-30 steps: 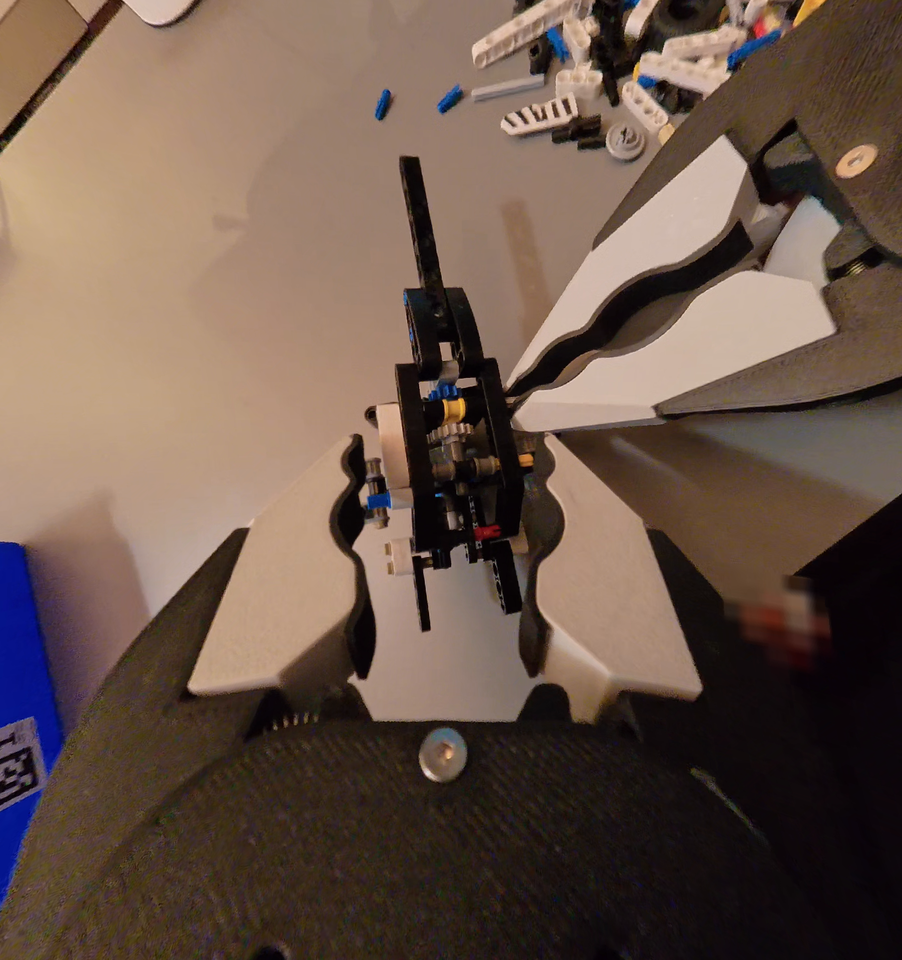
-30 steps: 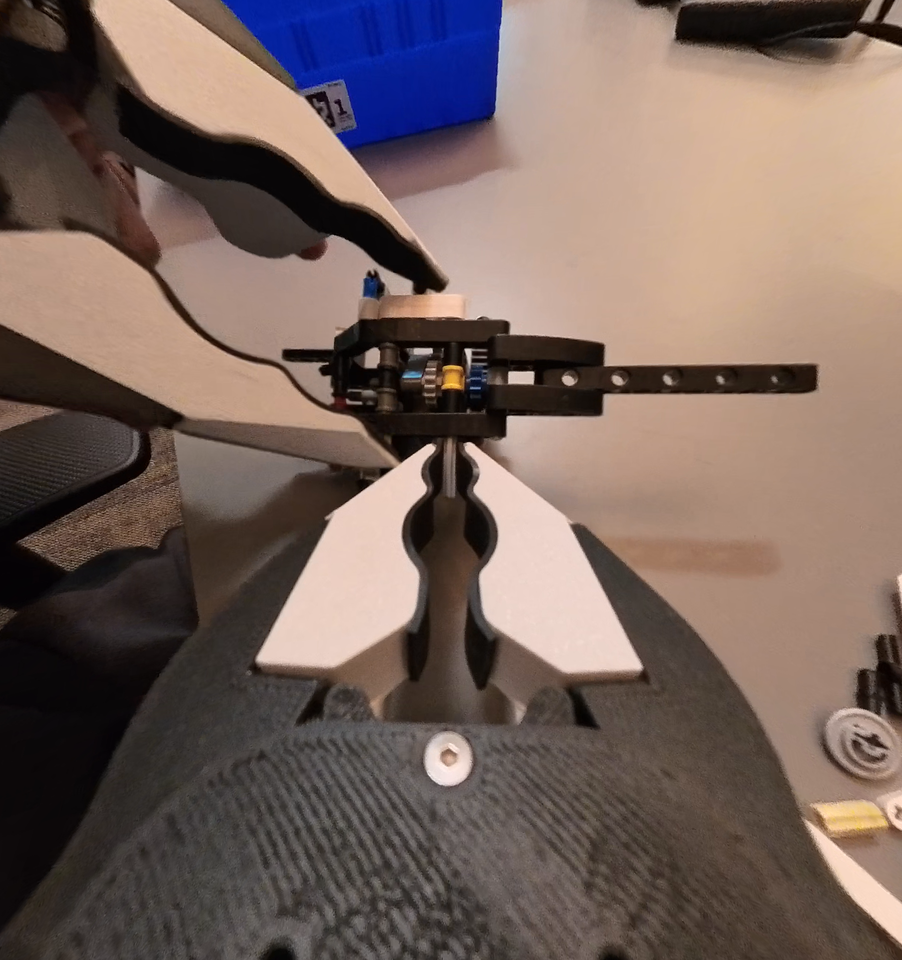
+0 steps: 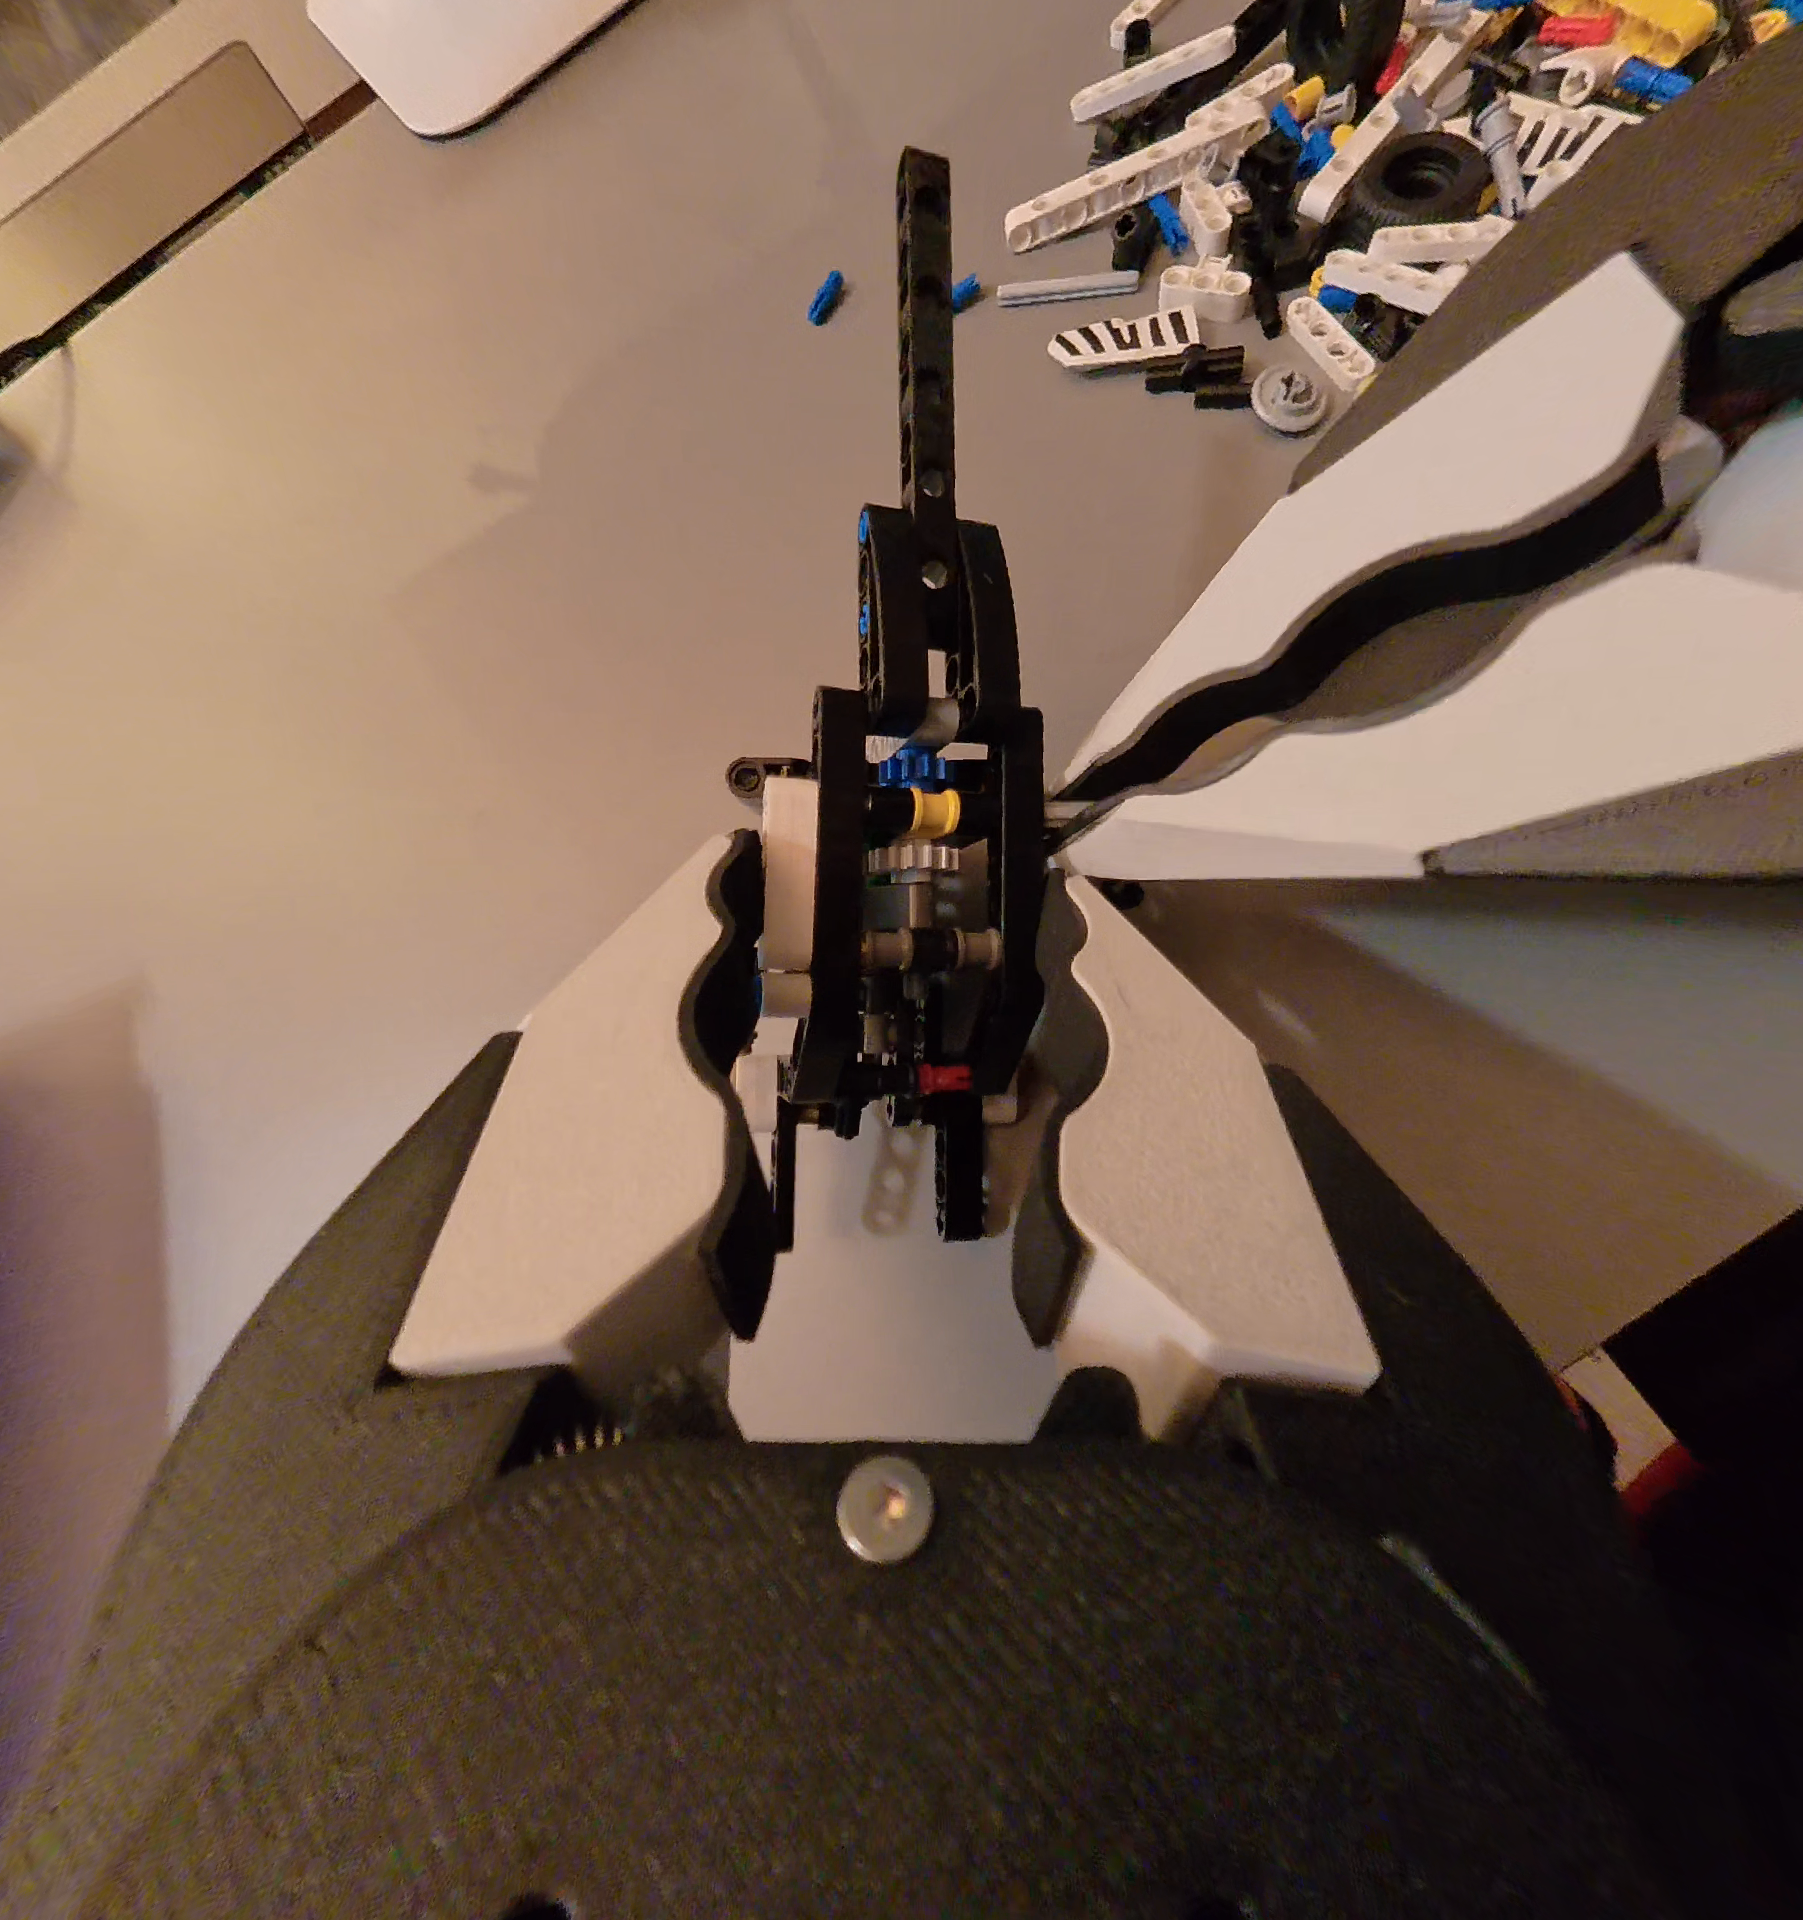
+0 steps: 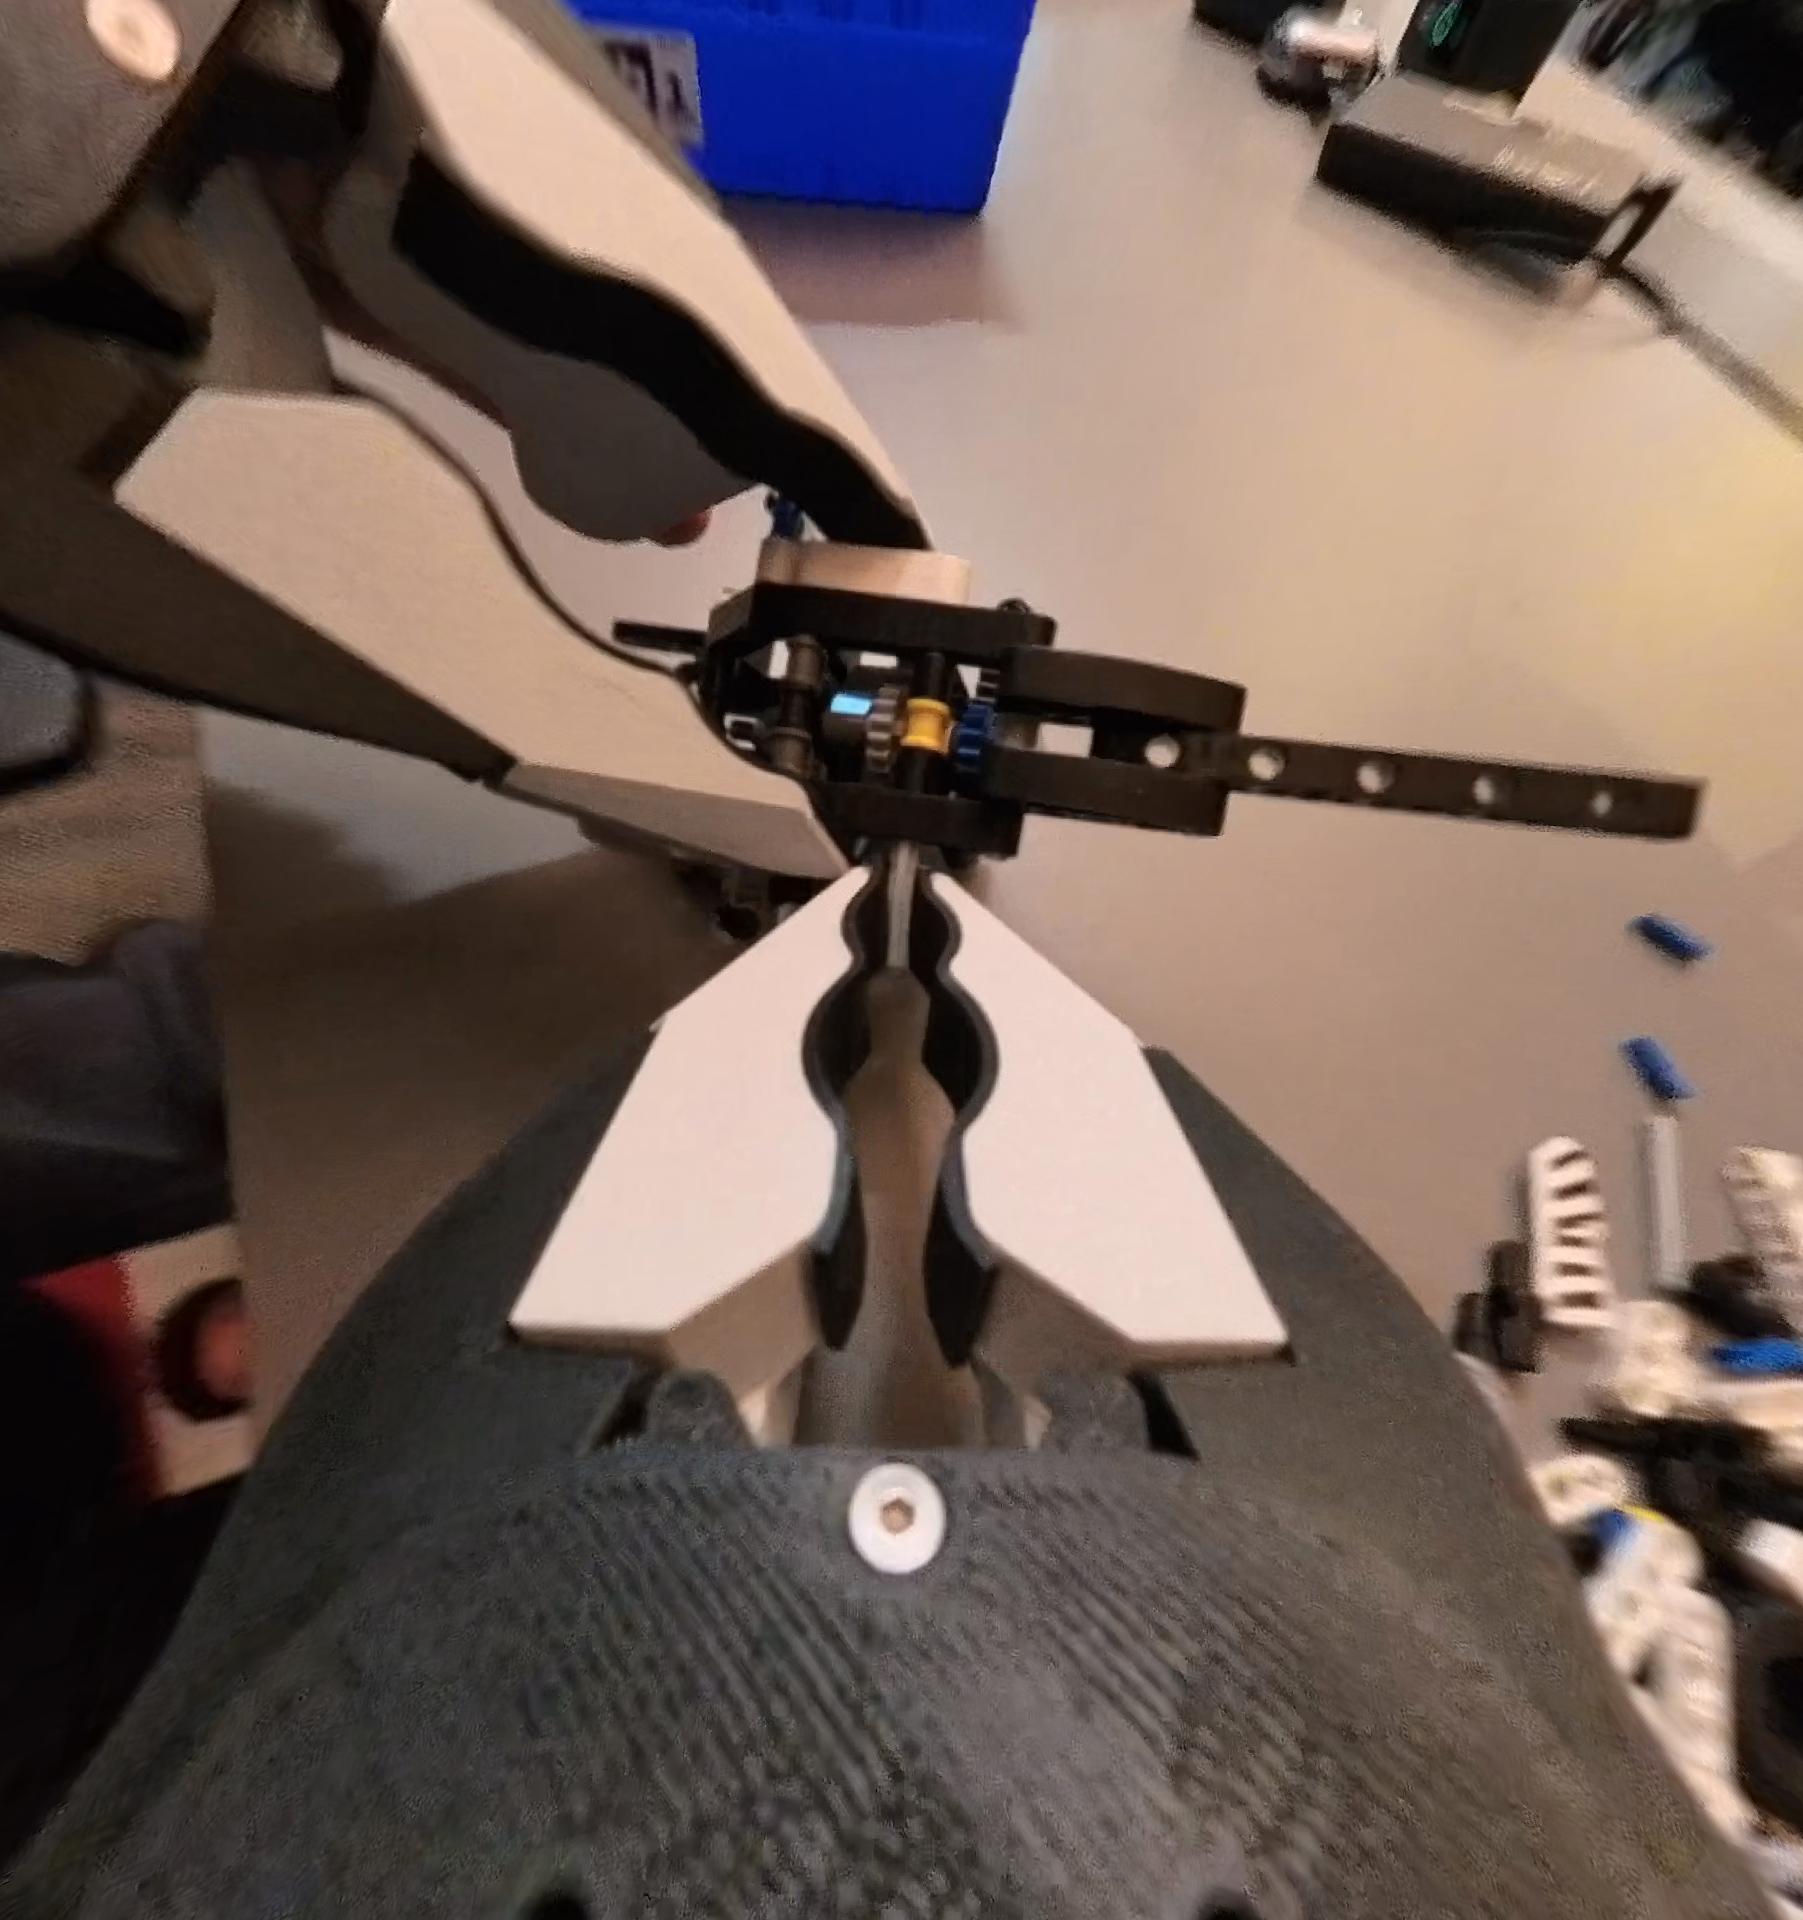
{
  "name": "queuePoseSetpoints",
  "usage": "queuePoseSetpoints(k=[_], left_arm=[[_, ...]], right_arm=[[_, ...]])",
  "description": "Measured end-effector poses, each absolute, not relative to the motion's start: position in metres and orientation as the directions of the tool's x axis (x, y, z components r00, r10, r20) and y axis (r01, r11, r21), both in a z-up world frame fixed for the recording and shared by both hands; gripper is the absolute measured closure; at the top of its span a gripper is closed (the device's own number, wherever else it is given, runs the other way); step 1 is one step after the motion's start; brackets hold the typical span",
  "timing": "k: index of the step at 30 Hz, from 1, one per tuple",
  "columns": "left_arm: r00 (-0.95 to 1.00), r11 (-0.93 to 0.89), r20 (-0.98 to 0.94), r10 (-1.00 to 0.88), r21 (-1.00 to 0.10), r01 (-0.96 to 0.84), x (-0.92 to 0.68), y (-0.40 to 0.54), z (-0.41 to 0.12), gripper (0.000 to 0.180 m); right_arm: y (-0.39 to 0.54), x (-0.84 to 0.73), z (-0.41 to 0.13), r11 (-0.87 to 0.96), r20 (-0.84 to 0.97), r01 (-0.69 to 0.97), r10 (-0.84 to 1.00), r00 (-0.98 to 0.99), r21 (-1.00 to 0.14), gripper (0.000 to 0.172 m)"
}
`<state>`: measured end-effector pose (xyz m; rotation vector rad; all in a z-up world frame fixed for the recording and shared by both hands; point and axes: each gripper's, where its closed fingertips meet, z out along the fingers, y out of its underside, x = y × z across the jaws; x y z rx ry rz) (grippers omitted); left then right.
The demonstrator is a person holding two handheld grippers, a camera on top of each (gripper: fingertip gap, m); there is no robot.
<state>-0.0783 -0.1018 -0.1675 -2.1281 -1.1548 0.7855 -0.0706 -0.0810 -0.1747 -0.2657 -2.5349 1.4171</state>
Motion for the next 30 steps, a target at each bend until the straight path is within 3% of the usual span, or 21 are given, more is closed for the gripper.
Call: queuePoseSetpoints(k=[2,4,6,9,10,14,20,21,23,26,30], left_arm=[[0.448,-0.457,-0.224,0.865,-0.721,0.521,-0.079,-0.101,-0.168,0.126],[0.453,-0.449,-0.212,0.866,-0.727,0.519,-0.079,-0.098,-0.168,0.126],[0.453,-0.449,-0.212,0.866,-0.73,0.516,-0.079,-0.096,-0.168,0.126],[0.452,-0.418,-0.181,0.874,-0.753,0.508,-0.079,-0.092,-0.167,0.126],[0.452,-0.414,-0.175,0.875,-0.756,0.507,-0.08,-0.091,-0.167,0.126],[0.448,-0.419,-0.186,0.874,-0.754,0.506,-0.081,-0.09,-0.167,0.125],[0.432,-0.324,-0.079,0.899,-0.782,0.532,-0.083,-0.089,-0.163,0.126],[0.413,-0.339,-0.111,0.904,-0.774,0.535,-0.086,-0.094,-0.163,0.126],[0.4,-0.308,-0.084,0.913,-0.784,0.539,-0.088,-0.095,-0.163,0.126],[0.393,-0.284,-0.057,0.918,-0.787,0.547,-0.088,-0.097,-0.162,0.126],[0.388,-0.241,-0.01,0.922,-0.797,0.553,-0.087,-0.099,-0.162,0.126]], right_arm=[[-0.078,-0.073,-0.176,0.574,0.269,-0.076,0.261,-0.927,-0.815,0.168],[-0.076,-0.073,-0.177,0.585,0.296,-0.095,0.259,-0.919,-0.805,0.168],[-0.074,-0.071,-0.178,0.55,0.188,-0.01,0.267,-0.945,-0.835,0.168],[-0.07,-0.067,-0.175,0.457,-0.142,0.244,0.247,-0.959,-0.855,0.169],[-0.068,-0.067,-0.175,0.452,-0.161,0.261,0.247,-0.956,-0.853,0.168],[-0.065,-0.07,-0.178,0.522,0.1,0.069,0.289,-0.952,-0.85,0.168],[-0.06,-0.074,-0.161,0.371,-0.173,0.268,0.27,-0.947,-0.889,0.168],[-0.057,-0.079,-0.159,0.347,-0.197,0.294,0.288,-0.937,-0.89,0.159],[-0.051,-0.087,-0.153,0.302,-0.203,0.299,0.31,-0.929,-0.905,0.139],[-0.049,-0.086,-0.146,0.271,-0.198,0.278,0.286,-0.937,-0.921,0.131],[-0.057,-0.08,-0.136,0.237,-0.128,0.188,0.247,-0.961,-0.953,0.138]])
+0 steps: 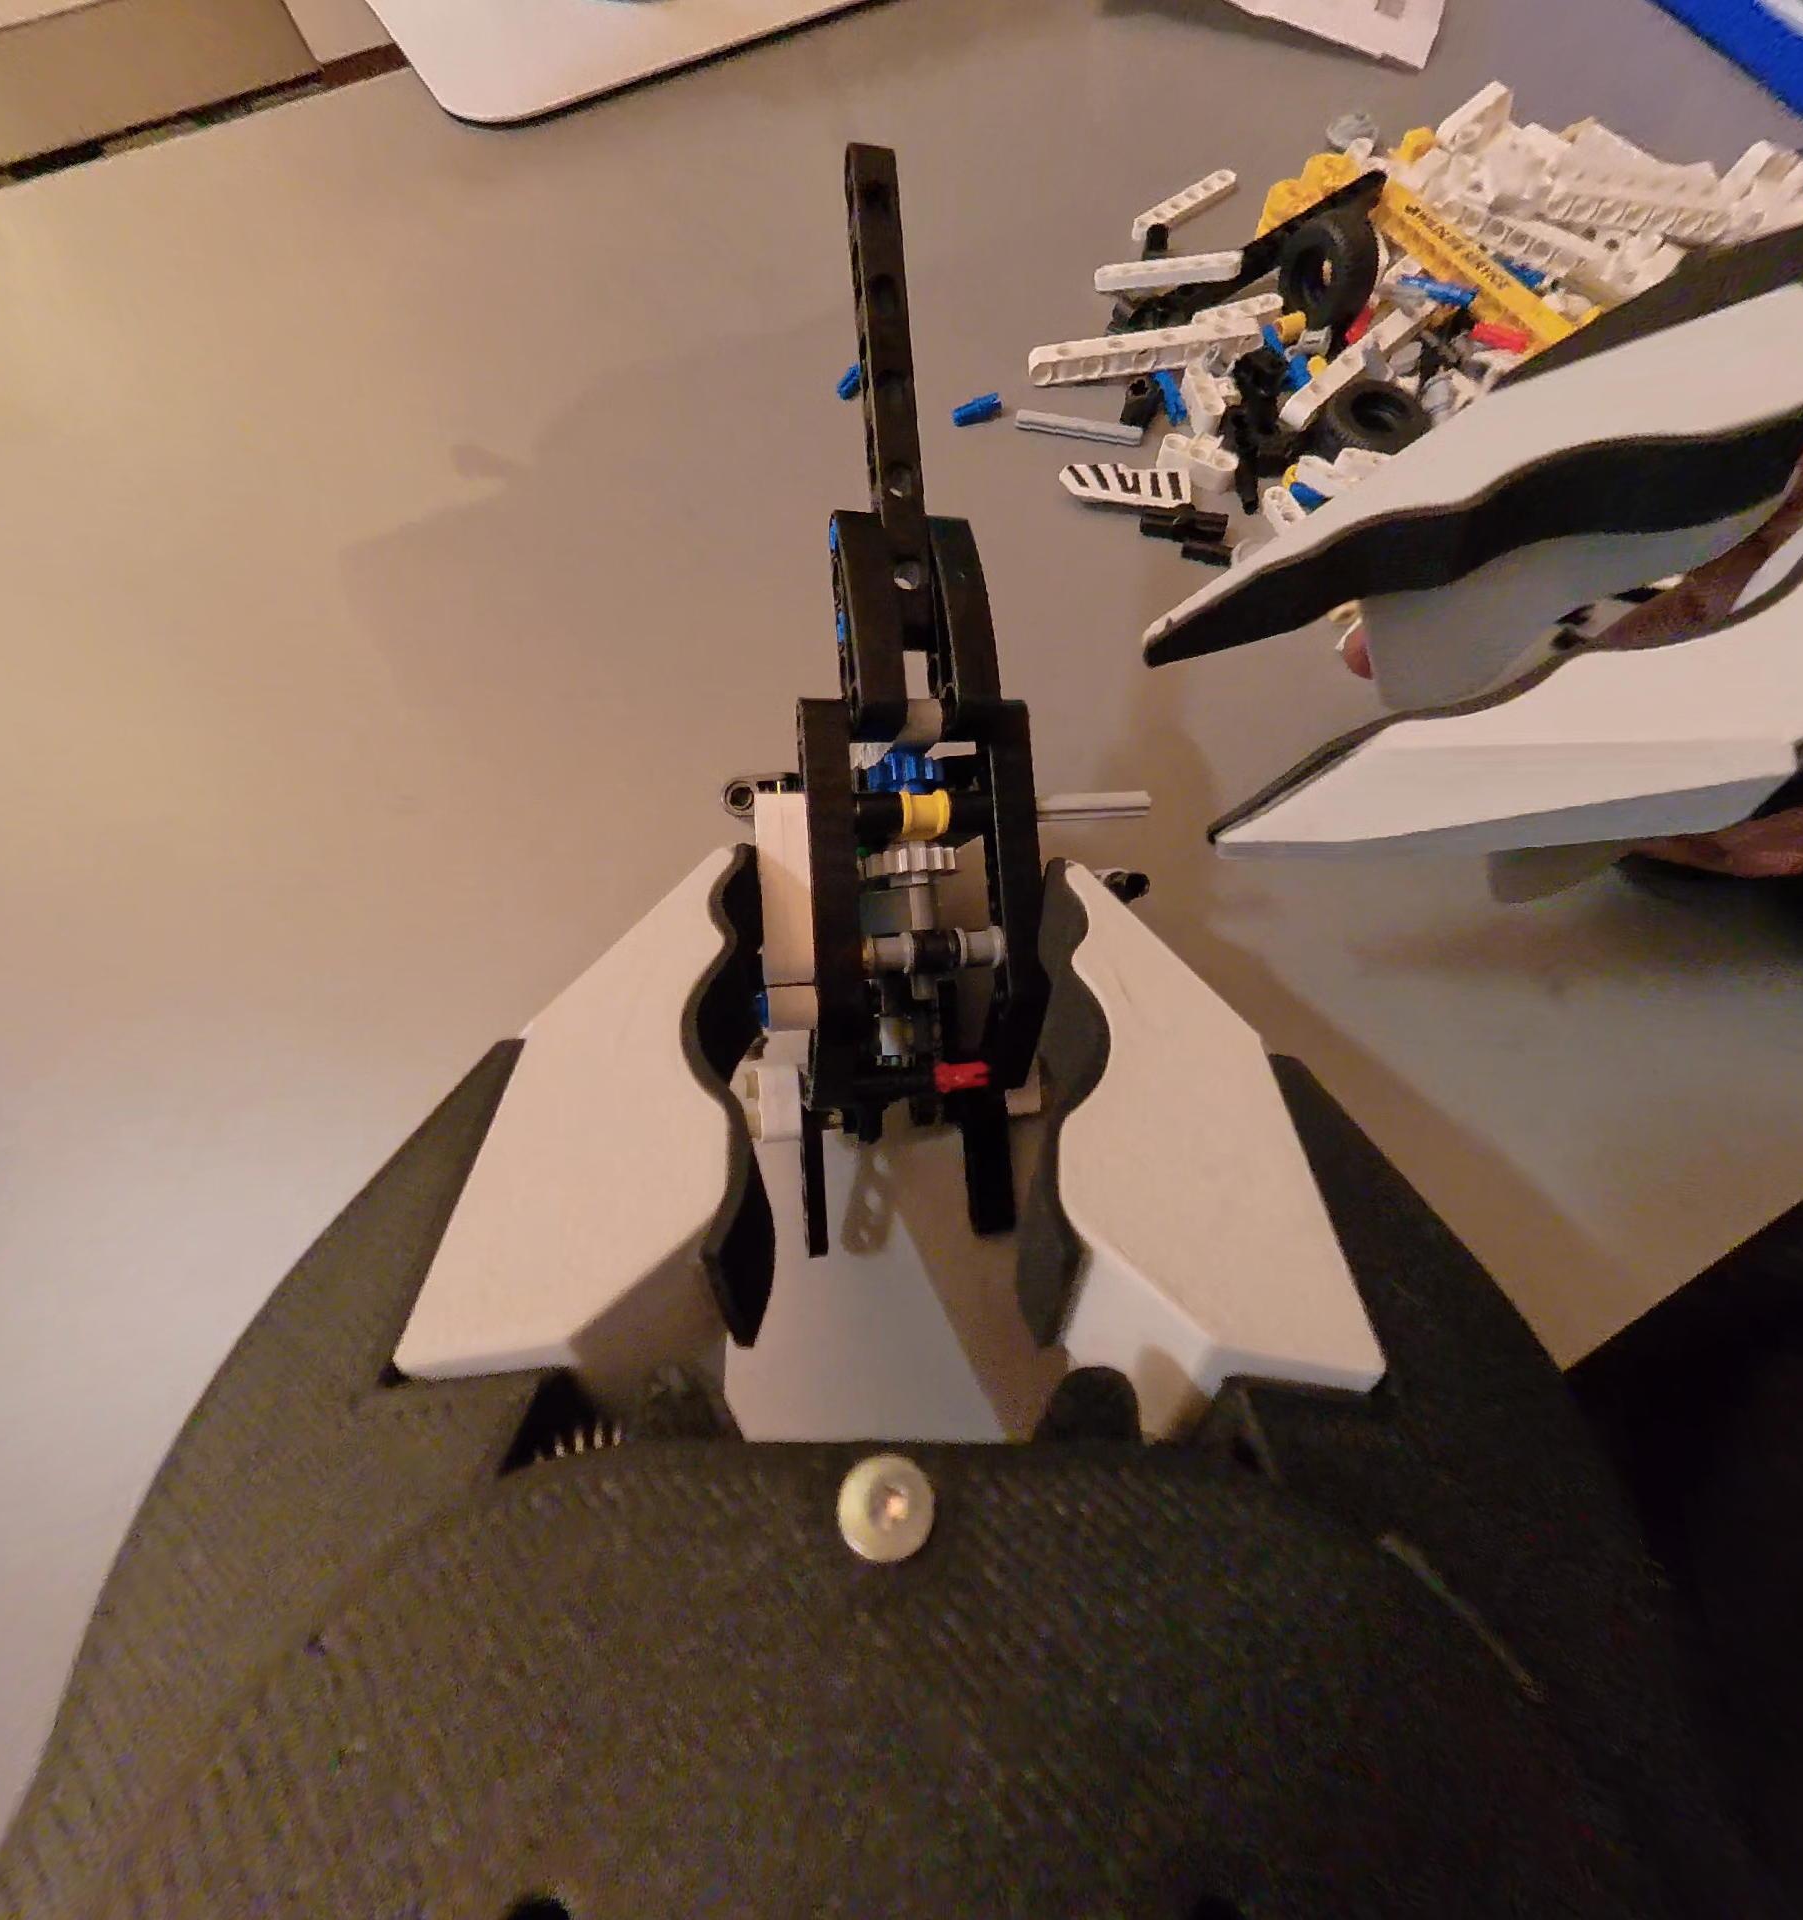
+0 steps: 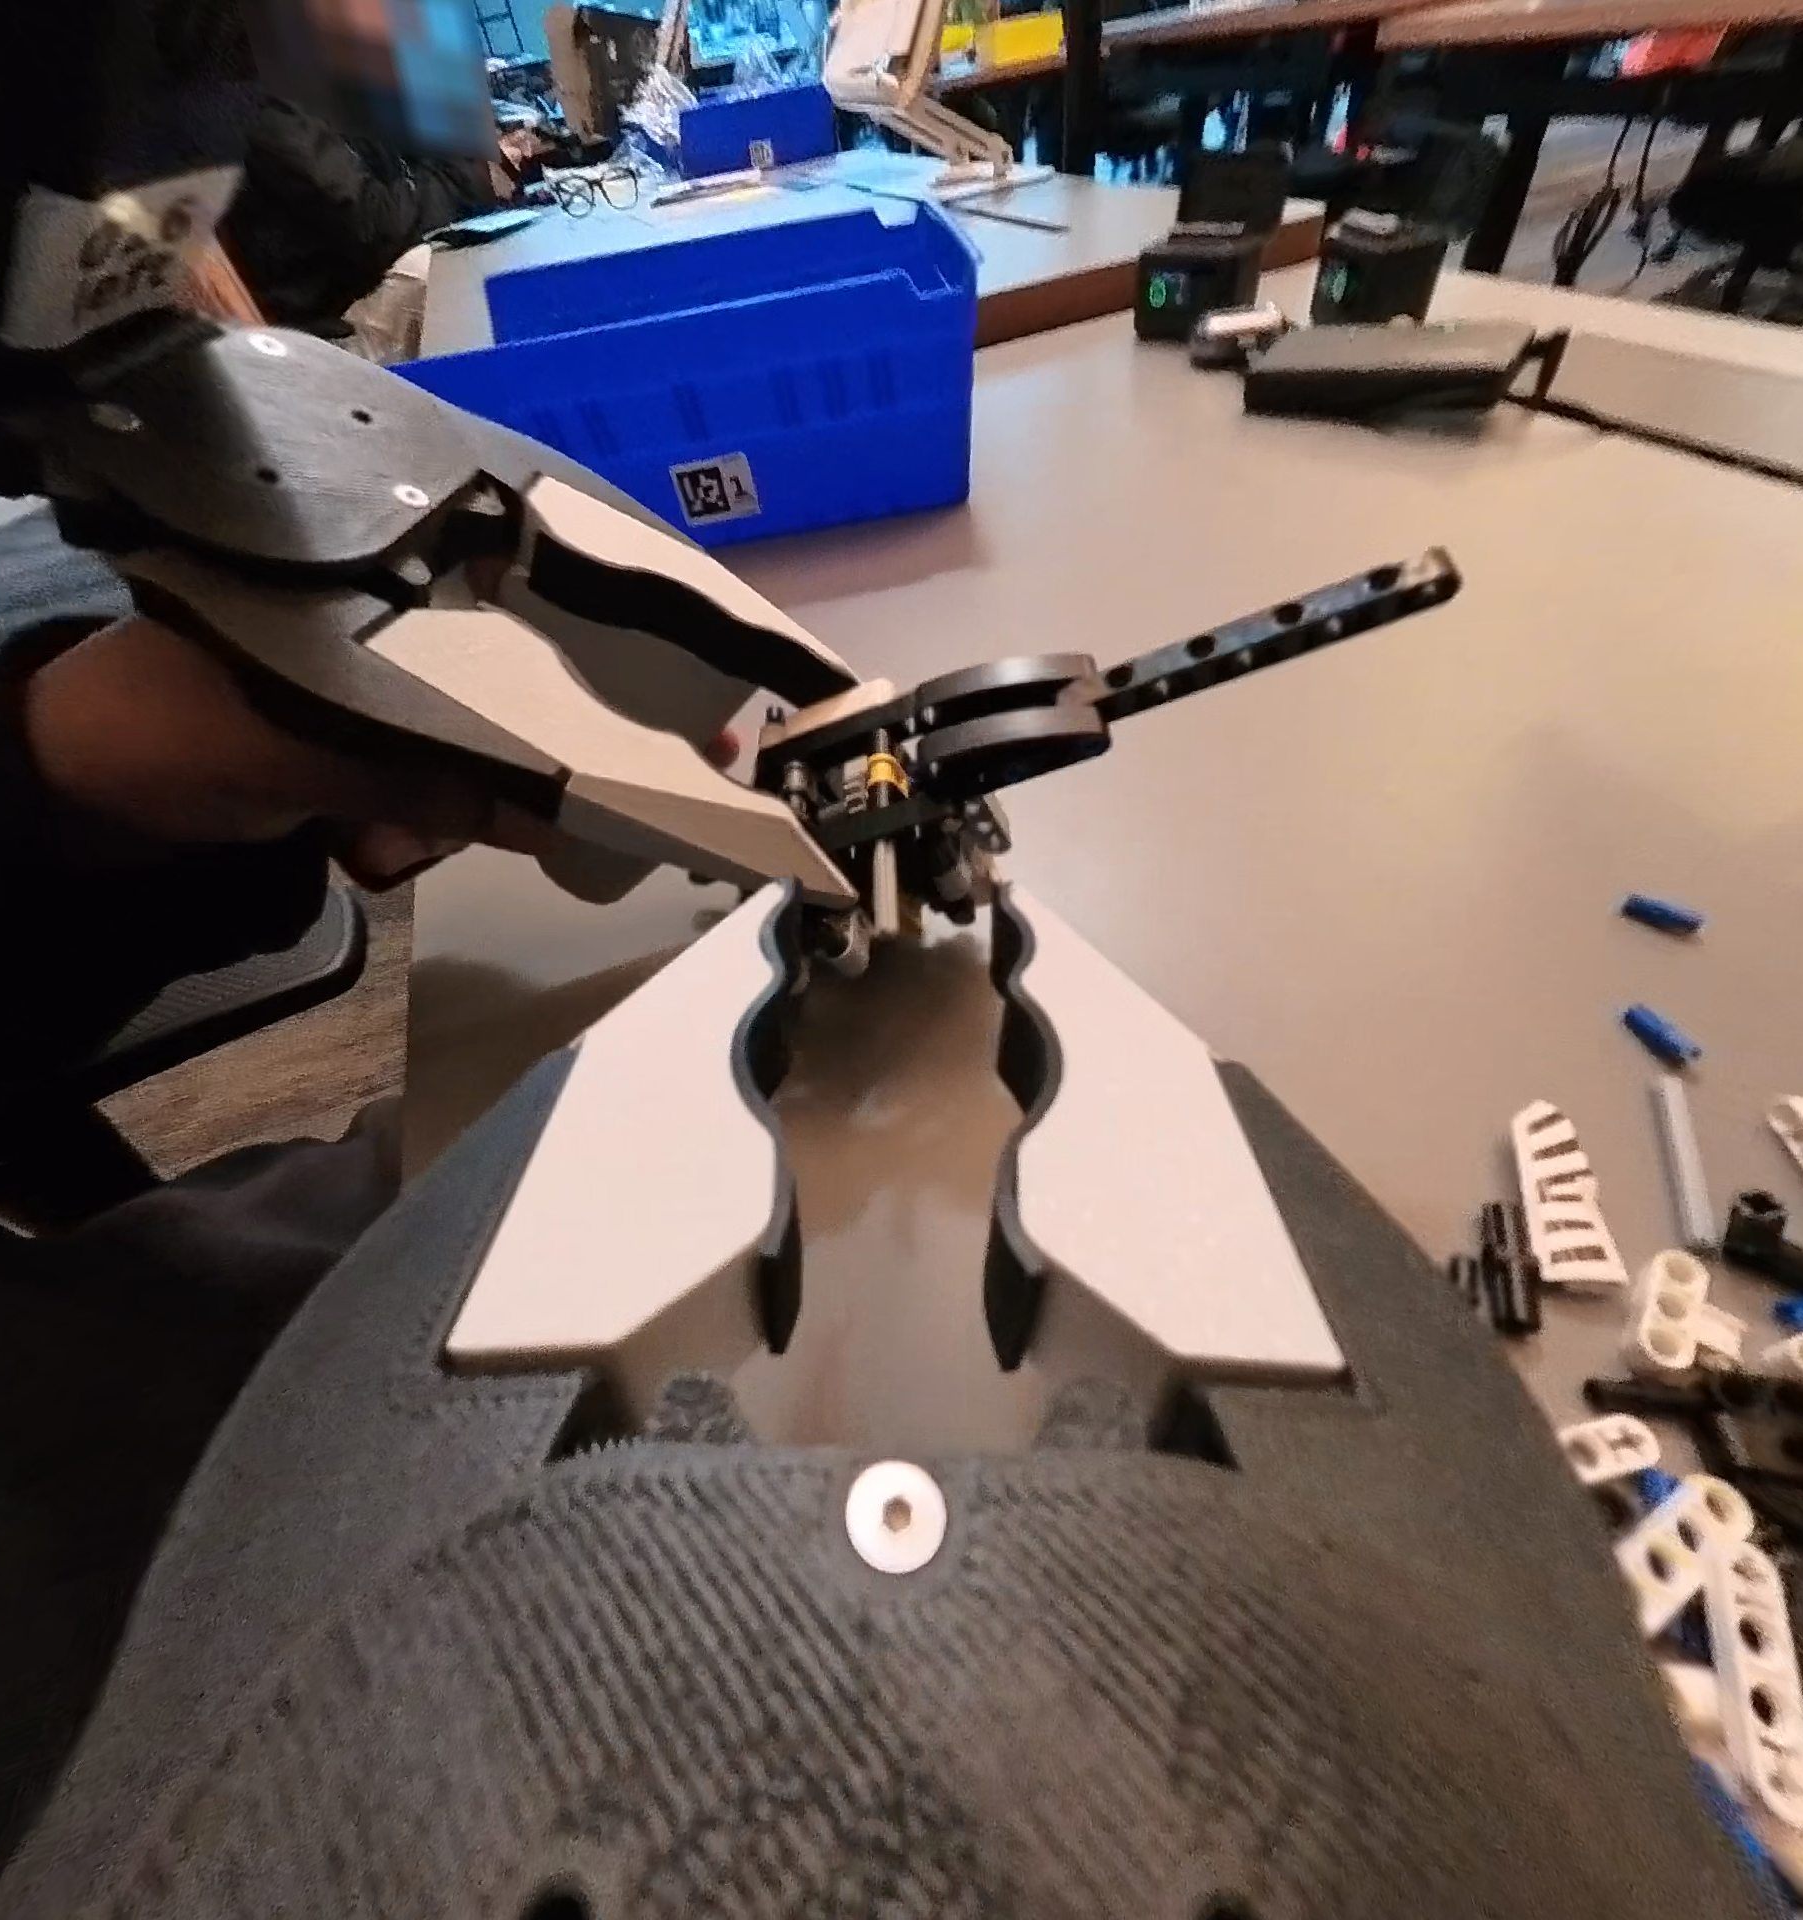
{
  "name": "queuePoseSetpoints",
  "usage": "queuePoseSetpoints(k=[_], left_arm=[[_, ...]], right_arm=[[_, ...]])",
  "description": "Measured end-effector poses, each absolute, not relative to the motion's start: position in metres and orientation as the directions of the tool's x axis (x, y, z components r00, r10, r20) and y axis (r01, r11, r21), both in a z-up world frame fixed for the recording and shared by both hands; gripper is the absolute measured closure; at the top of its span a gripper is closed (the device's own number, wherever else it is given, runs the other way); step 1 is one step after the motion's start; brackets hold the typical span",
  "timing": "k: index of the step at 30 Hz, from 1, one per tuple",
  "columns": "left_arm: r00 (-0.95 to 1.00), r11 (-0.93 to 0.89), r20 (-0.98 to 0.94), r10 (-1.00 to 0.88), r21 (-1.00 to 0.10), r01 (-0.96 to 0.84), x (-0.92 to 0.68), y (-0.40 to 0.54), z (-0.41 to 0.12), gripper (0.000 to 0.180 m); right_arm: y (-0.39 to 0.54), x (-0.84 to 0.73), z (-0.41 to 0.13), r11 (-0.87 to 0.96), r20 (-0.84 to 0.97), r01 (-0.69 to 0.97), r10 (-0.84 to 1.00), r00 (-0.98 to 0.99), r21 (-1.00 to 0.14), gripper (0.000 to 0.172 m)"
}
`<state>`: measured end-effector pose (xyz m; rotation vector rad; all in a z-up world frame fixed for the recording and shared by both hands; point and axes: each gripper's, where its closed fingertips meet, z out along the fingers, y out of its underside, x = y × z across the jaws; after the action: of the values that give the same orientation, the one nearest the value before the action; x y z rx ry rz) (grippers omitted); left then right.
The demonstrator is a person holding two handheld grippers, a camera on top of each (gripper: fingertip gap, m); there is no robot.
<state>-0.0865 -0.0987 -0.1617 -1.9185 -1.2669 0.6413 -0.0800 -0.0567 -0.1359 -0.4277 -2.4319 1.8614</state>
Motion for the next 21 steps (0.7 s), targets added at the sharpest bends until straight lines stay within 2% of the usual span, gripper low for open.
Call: queuePoseSetpoints(k=[5,9,13,16,21], left_arm=[[0.399,-0.137,0.123,0.908,-0.815,0.563,-0.082,-0.095,-0.159,0.125],[0.41,-0.171,0.072,0.909,-0.834,0.525,-0.081,-0.09,-0.158,0.125],[0.405,-0.242,-0.029,0.914,-0.839,0.487,-0.082,-0.087,-0.159,0.125],[0.4,-0.281,-0.079,0.913,-0.833,0.477,-0.082,-0.089,-0.16,0.125],[0.357,-0.26,-0.086,0.93,-0.841,0.475,-0.086,-0.092,-0.16,0.126]], right_arm=[[-0.061,-0.08,-0.132,0.23,-0.057,0.117,0.255,-0.965,-0.966,0.156],[-0.067,-0.079,-0.139,0.261,-0.113,0.178,0.245,-0.963,-0.949,0.157],[-0.071,-0.078,-0.145,0.295,-0.136,0.206,0.241,-0.961,-0.933,0.169],[-0.071,-0.078,-0.148,0.318,-0.144,0.218,0.24,-0.96,-0.923,0.17],[-0.073,-0.08,-0.155,0.375,-0.078,0.177,0.266,-0.961,-0.91,0.169]])
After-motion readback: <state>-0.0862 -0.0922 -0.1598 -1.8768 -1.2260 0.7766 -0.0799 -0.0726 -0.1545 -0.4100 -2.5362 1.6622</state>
